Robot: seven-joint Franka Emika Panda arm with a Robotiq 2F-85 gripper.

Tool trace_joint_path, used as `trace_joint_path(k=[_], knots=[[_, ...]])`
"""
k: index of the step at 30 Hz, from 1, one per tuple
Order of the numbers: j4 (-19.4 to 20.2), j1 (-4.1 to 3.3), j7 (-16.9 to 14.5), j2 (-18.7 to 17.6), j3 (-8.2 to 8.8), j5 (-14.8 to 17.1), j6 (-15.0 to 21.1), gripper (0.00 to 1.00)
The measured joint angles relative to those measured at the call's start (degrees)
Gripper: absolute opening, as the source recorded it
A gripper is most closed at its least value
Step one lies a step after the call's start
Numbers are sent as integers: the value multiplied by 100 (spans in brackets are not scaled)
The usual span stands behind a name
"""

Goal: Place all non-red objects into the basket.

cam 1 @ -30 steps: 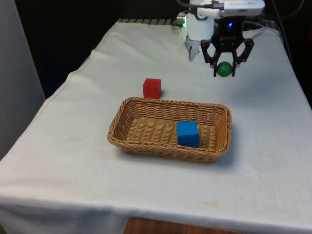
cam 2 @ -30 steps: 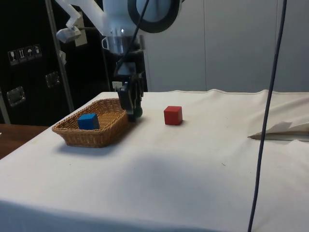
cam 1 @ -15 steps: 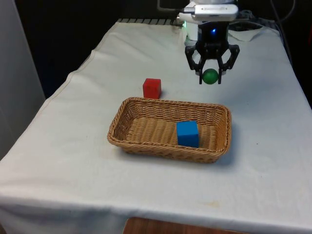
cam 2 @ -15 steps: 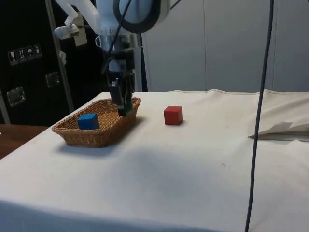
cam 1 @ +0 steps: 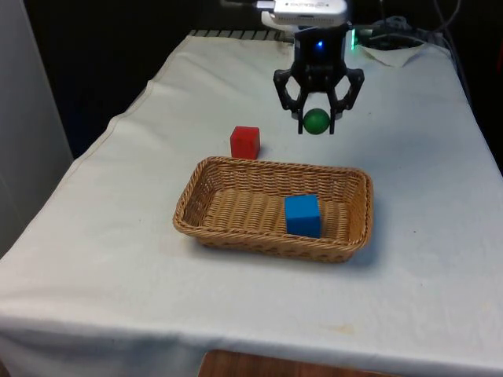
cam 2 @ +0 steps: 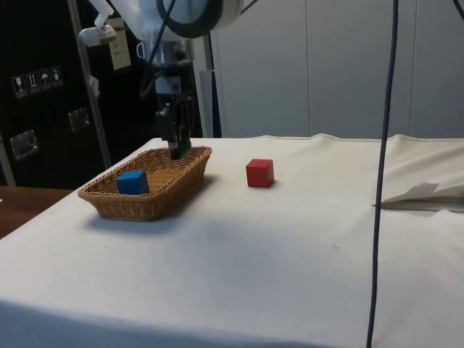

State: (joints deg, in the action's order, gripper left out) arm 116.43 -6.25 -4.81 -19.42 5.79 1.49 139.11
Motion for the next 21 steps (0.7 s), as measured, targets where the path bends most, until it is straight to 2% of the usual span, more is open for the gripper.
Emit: trace_joint_path(k=[9,16,19,21], knots=[[-453,17,-183,-252,155,74,-201,0],[-882,29,-286,-579,218,172,-298,0],[-1197,40,-344,-865,258,229,-327,0],[-1272,46,-355,-940,264,246,-332,0]])
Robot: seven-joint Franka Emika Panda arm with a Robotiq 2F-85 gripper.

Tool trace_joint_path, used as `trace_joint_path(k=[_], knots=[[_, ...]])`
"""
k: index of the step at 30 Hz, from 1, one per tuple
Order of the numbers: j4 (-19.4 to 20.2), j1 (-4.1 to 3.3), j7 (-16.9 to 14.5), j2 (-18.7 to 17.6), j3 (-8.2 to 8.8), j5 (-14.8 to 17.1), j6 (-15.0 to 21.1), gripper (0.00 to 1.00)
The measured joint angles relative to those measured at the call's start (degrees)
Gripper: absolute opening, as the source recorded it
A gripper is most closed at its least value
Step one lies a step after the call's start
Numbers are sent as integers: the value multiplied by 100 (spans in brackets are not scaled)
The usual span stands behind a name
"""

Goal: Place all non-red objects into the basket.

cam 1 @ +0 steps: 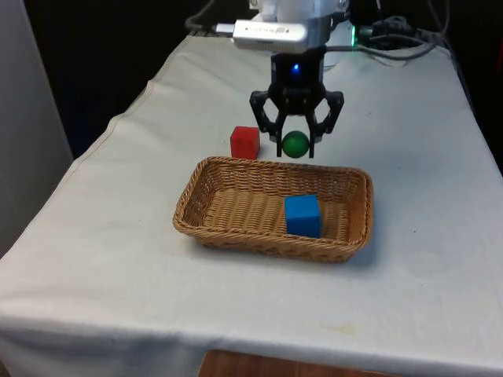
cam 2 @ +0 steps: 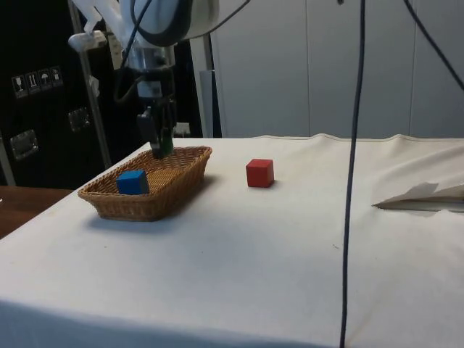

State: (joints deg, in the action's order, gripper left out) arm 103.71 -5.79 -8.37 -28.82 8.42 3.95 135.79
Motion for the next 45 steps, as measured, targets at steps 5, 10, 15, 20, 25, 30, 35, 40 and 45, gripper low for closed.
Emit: trace_joint_path(k=[5,10,15,20,25,30,35,40,45], knots=[[-344,29,-97,-401,86,74,-11,0],[-516,52,-195,-613,160,149,-11,0],[-791,97,-327,-922,264,258,-11,0],[-957,115,-384,-1094,321,315,-17,0],[-1049,120,-401,-1175,338,350,-34,0],[-1043,120,-401,-1220,338,361,-34,0],[-1071,126,-401,-1335,344,378,29,0],[-1083,132,-401,-1364,355,384,40,0],[-1089,138,-401,-1364,367,384,40,4]])
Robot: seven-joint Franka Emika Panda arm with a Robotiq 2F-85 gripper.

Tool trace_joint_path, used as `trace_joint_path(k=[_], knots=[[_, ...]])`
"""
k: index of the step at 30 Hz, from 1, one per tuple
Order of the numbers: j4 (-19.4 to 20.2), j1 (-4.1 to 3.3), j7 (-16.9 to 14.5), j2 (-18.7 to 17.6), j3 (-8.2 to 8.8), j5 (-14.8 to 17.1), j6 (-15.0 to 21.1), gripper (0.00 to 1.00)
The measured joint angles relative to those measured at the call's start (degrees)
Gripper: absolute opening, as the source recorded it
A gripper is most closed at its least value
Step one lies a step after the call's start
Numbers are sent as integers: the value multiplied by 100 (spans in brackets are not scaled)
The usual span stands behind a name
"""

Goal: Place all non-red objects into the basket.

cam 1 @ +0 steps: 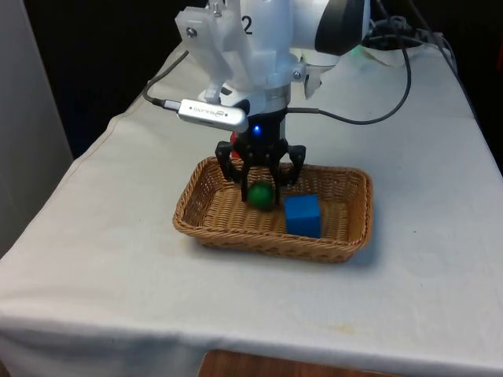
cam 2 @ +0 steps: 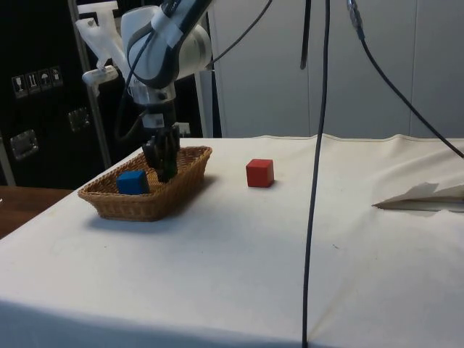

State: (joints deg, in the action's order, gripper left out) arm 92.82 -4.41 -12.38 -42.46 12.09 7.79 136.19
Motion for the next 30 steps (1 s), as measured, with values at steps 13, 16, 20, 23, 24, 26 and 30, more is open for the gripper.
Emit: trace_joint_path(k=[13,16,20,23,24,26,30], knots=[[0,-6,-6,0,11,0,0,100],[0,-6,-6,0,11,0,0,100],[-29,-6,-6,6,17,0,-11,100],[-63,-17,-11,109,23,-11,-132,100],[-63,-17,-11,109,23,-11,-132,100],[-63,-23,-17,201,23,-17,-229,100],[-63,-57,-23,344,23,-34,-355,100]])
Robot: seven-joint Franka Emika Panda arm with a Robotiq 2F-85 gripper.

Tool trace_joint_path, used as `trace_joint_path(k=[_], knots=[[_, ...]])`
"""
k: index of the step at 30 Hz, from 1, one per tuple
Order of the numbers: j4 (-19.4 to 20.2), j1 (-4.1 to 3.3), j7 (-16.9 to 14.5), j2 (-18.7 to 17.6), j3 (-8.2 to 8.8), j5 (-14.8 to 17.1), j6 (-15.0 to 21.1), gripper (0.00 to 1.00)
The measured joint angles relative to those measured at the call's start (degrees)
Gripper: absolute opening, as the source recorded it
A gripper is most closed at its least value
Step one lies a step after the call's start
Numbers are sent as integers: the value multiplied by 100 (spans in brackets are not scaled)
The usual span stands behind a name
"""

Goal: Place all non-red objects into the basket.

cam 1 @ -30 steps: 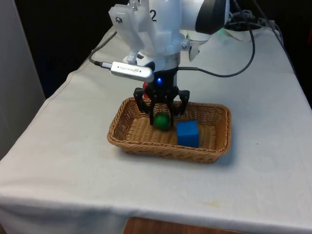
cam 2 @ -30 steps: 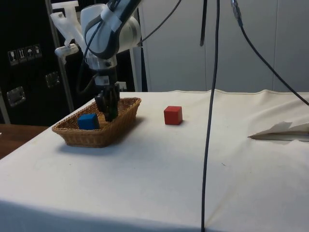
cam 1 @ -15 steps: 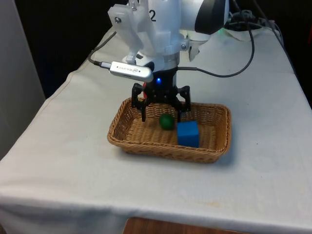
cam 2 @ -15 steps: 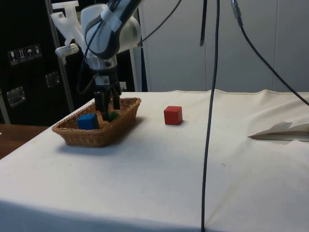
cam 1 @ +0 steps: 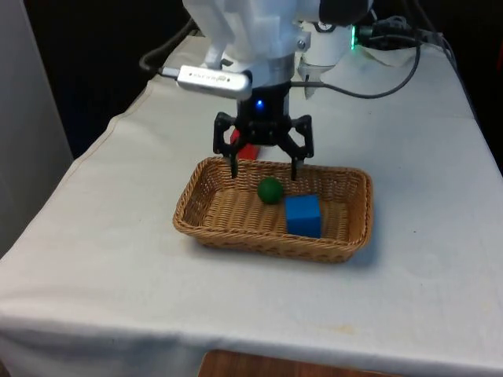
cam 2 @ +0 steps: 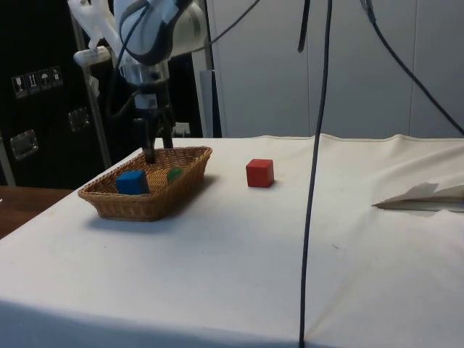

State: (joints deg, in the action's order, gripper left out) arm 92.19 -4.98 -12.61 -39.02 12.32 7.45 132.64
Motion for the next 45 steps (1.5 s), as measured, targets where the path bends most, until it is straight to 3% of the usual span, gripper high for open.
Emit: trace_joint_path(k=[20,34,45], knots=[[11,-304,74,739,-17,-178,-733,100],[378,-413,126,1461,-80,-378,-1094,100],[556,-453,132,1994,-149,-521,-1415,100]])
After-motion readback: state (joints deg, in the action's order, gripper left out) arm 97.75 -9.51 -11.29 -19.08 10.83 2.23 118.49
